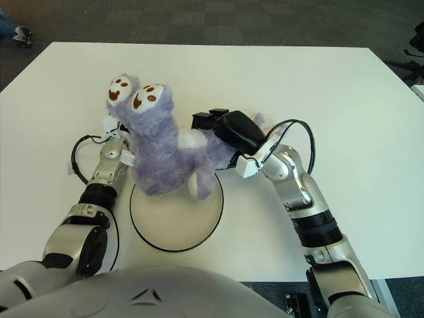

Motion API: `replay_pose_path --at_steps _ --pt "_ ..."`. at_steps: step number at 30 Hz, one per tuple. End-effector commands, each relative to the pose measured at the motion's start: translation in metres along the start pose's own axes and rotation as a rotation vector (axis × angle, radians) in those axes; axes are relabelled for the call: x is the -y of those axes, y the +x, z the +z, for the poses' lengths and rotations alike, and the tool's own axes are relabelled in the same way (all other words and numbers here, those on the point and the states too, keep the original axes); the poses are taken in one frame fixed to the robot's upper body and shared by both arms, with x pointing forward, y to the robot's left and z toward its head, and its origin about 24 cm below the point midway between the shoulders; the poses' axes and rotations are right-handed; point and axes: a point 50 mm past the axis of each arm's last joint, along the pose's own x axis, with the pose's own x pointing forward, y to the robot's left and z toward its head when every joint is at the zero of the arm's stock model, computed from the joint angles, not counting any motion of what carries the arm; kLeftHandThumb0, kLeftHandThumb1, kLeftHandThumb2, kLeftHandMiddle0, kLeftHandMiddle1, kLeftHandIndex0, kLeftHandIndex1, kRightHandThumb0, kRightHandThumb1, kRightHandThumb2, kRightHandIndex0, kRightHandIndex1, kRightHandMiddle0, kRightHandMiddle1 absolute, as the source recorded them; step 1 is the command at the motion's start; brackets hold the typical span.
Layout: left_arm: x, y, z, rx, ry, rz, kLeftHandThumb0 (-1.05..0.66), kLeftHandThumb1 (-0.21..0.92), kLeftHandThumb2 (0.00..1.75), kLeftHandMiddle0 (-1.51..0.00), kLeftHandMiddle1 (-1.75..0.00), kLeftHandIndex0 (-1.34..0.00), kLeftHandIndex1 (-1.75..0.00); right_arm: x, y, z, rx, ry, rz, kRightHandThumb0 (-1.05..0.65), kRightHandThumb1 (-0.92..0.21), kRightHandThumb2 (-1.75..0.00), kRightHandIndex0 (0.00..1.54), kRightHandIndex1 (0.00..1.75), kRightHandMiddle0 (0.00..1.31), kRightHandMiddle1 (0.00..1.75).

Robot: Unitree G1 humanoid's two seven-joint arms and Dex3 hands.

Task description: Put the doll into the plate.

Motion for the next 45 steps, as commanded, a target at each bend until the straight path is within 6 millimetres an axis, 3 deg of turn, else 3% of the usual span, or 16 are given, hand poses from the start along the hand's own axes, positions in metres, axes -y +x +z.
replay_pose_path --at_steps 1,7,8,10,14,45 --pt "0.000 -0.004 -0.007 -0.030 -0.015 -0.001 -0.45 0.40 1.22 -1.15 -1.75 -0.54 -1.75 0.003 -0.002 0.004 0.027 0.019 0.018 0.48 -0.26 -1.38 0.65 1.75 0.79 1.75" --pt "0.000 -0.003 -0.007 -0.034 -0.019 -0.003 -0.45 0.39 1.23 -1.15 -1.75 -0.55 -1.75 0.004 -0.004 0.006 0.040 0.016 0.036 0.48 -0.27 -1.37 0.64 1.75 0.78 1.75" --pt "0.000 -0.003 -0.007 -0.035 -0.019 -0.003 -0.45 0.39 1.23 -1.15 -1.75 -0.55 -1.75 0.004 -0.004 0.007 0.041 0.014 0.038 0.31 -0.23 -1.41 0.67 1.71 0.69 1.75" --pt "0.000 -0.003 -0.007 -0.036 -0.018 -0.001 -0.45 0.39 1.23 -1.15 -1.75 -0.55 -1.75 0.005 -0.005 0.008 0.045 0.004 0.042 0.16 -0.20 -1.44 0.70 1.69 0.61 1.75" --pt "0.000 -0.003 -0.007 -0.040 -0.021 0.001 -0.45 0.38 1.24 -1.14 -1.75 -0.55 -1.75 0.005 -0.005 0.011 0.055 -0.012 0.052 0.03 -0.17 -1.47 0.72 1.68 0.54 1.75" --pt "-0.001 -0.003 -0.007 -0.049 -0.014 -0.013 -0.46 0.37 1.26 -1.15 -1.75 -0.57 -1.75 0.010 -0.011 0.023 0.080 0.116 0.080 0.00 -0.22 -1.44 0.68 1.73 0.47 1.75"
